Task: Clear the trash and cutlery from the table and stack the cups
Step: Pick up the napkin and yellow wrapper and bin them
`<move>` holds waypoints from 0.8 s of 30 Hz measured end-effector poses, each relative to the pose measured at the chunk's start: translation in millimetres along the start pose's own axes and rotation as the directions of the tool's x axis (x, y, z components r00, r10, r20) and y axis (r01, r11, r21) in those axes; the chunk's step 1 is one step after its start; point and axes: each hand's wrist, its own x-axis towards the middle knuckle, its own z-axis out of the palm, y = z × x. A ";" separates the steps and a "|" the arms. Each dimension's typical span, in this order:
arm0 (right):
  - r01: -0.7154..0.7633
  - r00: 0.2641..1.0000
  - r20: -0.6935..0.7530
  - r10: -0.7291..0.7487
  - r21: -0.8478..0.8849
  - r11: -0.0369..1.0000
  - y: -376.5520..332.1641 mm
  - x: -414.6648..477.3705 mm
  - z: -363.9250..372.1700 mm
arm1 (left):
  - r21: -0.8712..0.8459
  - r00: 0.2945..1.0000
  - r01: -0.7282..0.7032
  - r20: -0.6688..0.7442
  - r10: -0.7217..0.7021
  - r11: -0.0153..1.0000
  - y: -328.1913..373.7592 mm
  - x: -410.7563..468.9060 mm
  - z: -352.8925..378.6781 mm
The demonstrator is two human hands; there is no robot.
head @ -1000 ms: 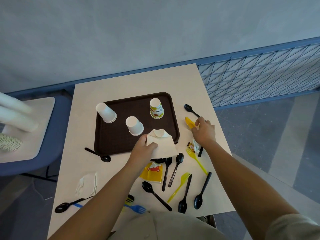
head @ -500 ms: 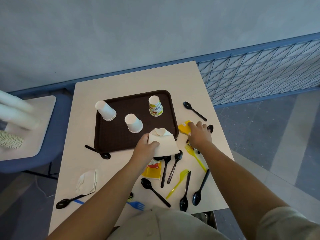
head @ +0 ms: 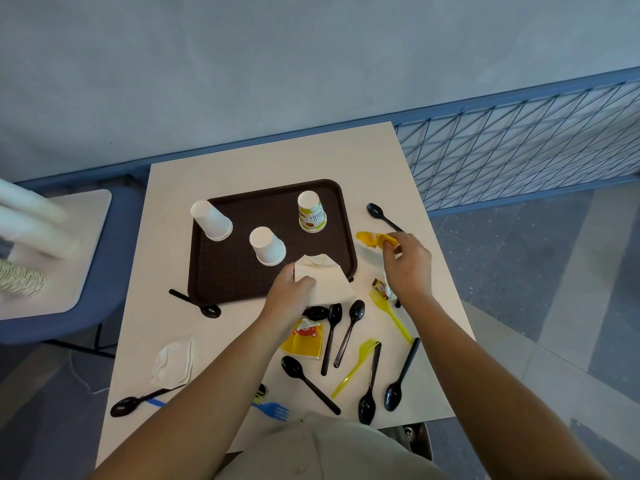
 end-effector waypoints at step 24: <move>0.487 0.818 0.244 -0.521 0.187 0.853 -37.2 -74.1 -4.1 | -0.382 0.991 0.116 0.104 -0.082 0.917 10.0 7.9 14.7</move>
